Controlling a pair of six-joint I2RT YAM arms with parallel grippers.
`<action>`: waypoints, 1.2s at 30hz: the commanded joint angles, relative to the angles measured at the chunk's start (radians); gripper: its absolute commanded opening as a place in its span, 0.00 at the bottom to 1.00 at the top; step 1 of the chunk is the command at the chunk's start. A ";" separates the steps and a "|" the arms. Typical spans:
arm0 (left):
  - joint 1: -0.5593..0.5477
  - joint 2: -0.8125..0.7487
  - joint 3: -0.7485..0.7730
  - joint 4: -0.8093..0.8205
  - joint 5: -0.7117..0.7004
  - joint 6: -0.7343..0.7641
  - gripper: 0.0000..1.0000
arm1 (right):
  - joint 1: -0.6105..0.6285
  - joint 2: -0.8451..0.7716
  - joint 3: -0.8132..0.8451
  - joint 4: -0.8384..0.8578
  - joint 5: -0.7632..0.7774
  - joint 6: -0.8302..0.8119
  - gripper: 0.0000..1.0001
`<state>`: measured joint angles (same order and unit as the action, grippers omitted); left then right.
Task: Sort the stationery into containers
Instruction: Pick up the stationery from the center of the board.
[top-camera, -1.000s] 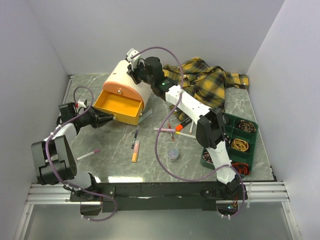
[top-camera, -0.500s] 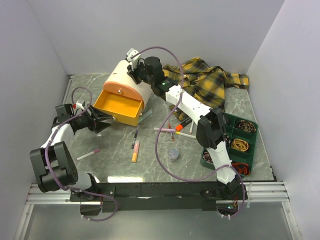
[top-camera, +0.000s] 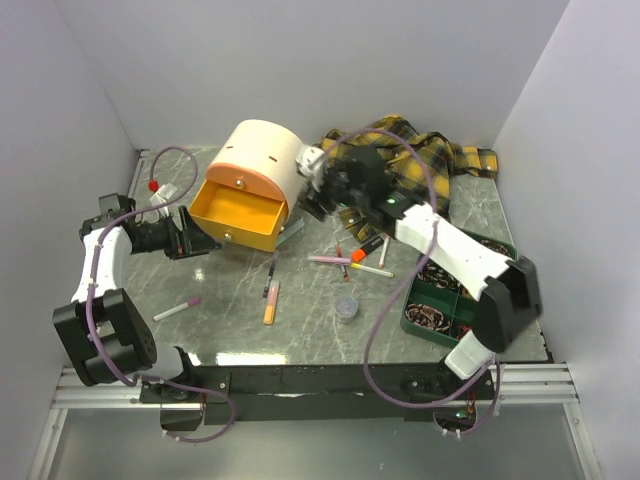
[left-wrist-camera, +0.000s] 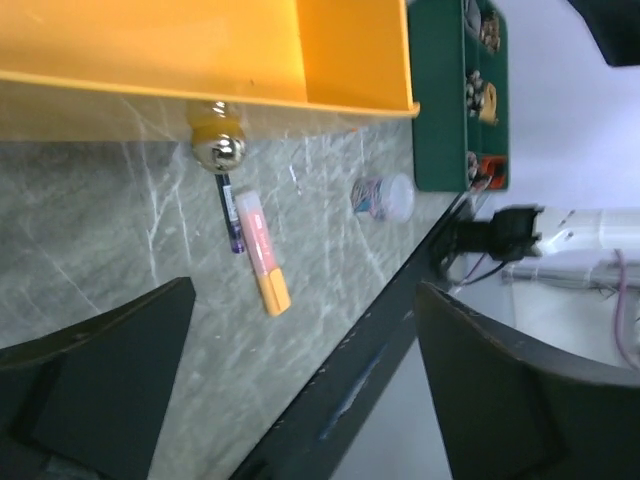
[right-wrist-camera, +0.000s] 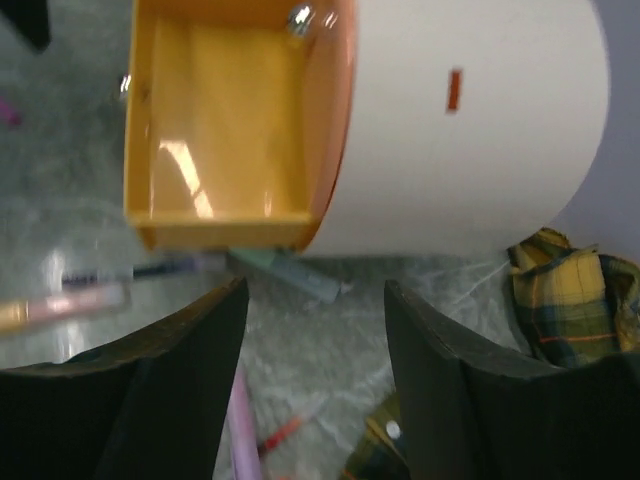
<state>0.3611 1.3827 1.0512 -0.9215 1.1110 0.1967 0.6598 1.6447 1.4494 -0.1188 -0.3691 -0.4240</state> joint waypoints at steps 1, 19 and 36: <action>0.004 -0.016 0.049 -0.114 0.110 0.211 1.00 | -0.068 -0.126 -0.150 -0.336 -0.244 -0.377 0.66; -0.019 -0.171 0.056 0.113 0.059 -0.051 1.00 | -0.002 -0.132 -0.480 -0.670 -0.269 -1.230 1.00; -0.019 -0.228 0.009 0.167 0.026 -0.143 1.00 | 0.069 0.012 -0.334 -0.783 -0.295 -1.161 0.12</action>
<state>0.3454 1.1809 1.0767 -0.7937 1.1366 0.0811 0.7197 1.6382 1.0286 -0.8158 -0.6315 -1.5959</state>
